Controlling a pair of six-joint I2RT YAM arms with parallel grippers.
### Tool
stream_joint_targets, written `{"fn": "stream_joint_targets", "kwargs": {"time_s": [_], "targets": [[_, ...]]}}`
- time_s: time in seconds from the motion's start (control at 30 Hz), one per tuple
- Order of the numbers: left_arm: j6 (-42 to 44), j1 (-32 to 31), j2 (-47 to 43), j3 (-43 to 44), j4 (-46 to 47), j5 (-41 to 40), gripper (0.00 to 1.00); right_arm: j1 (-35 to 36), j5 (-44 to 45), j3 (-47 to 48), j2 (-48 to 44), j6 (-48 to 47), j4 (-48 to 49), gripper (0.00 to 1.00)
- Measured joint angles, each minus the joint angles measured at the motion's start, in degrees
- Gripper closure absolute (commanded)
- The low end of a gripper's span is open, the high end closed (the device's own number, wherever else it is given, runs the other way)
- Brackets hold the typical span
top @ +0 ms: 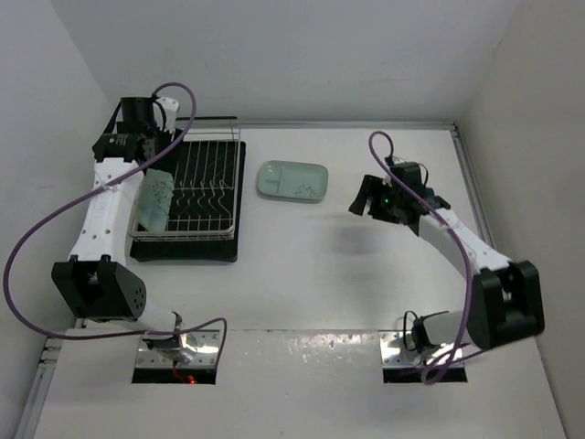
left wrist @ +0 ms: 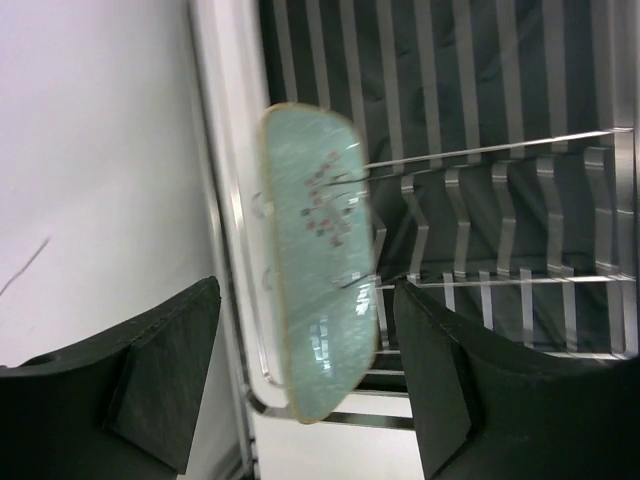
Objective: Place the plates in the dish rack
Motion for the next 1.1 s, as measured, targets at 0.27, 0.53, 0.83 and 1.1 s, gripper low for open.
{"fn": "stream_joint_targets", "kwargs": {"time_s": [0.27, 0.53, 0.83, 1.1], "targets": [[0.9, -1.6, -0.5, 0.0, 0.2, 8.8, 0.24, 1.6, -8.4, 21.5, 27.3, 1.4, 5.2, 0.2], [1.6, -1.7, 2.5, 0.0, 0.2, 9.0, 0.23, 2.6, -8.8, 46.2, 55.2, 7.5, 3.7, 0.23], [1.9, -2.8, 6.3, 1.8, -1.0, 9.1, 0.23, 1.9, -10.5, 50.4, 60.4, 13.8, 4.7, 1.0], [3.3, -7.5, 9.9, 8.2, -3.3, 15.3, 0.15, -0.3, -14.5, 35.1, 51.7, 15.6, 12.6, 1.0]]}}
